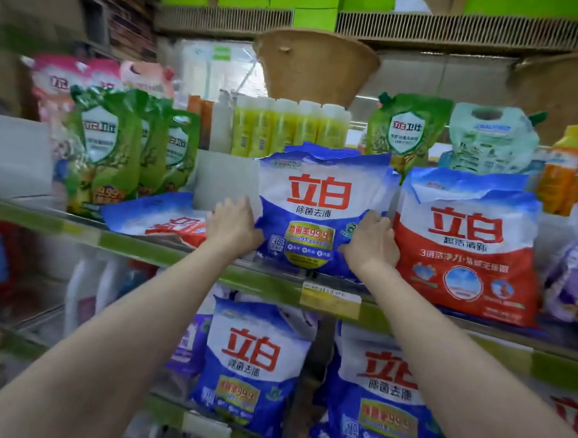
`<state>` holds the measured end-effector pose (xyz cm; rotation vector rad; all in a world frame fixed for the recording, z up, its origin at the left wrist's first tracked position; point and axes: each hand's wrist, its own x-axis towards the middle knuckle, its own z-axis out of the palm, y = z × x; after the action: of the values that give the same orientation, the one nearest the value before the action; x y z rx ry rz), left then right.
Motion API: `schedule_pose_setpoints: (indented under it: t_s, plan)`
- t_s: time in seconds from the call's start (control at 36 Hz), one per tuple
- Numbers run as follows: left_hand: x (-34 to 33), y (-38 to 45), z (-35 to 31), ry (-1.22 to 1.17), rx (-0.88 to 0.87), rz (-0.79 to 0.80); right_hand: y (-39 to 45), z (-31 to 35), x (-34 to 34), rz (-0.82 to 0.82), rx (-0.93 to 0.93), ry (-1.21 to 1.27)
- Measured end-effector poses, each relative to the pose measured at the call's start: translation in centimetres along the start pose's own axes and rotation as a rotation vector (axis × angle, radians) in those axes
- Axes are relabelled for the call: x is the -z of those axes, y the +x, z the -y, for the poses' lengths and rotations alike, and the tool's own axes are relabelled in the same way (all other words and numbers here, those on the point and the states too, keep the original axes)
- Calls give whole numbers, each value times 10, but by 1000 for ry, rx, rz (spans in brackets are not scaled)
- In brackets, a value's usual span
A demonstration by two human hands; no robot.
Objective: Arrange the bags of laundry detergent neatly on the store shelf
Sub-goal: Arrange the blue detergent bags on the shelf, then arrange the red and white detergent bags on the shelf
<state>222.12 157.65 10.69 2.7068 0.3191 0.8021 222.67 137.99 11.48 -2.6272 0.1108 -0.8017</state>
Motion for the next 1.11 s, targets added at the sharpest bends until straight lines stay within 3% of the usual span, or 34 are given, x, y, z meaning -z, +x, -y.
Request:
schedule_pose_setpoints:
  t_s: [0.17,0.31,0.78,1.11]
  plan:
    - [16,-17,5,117,8,-41,-13,19,7,142,409,-107]
    - [35,-35,12,224,15,-46,-26,37,6,239,564,-132]
    - [87,-87,92,393,331,5,-71,112,-17,329,805,-66]
    - [72,-71,104,319,363,64,-66,123,-33,340,802,-42]
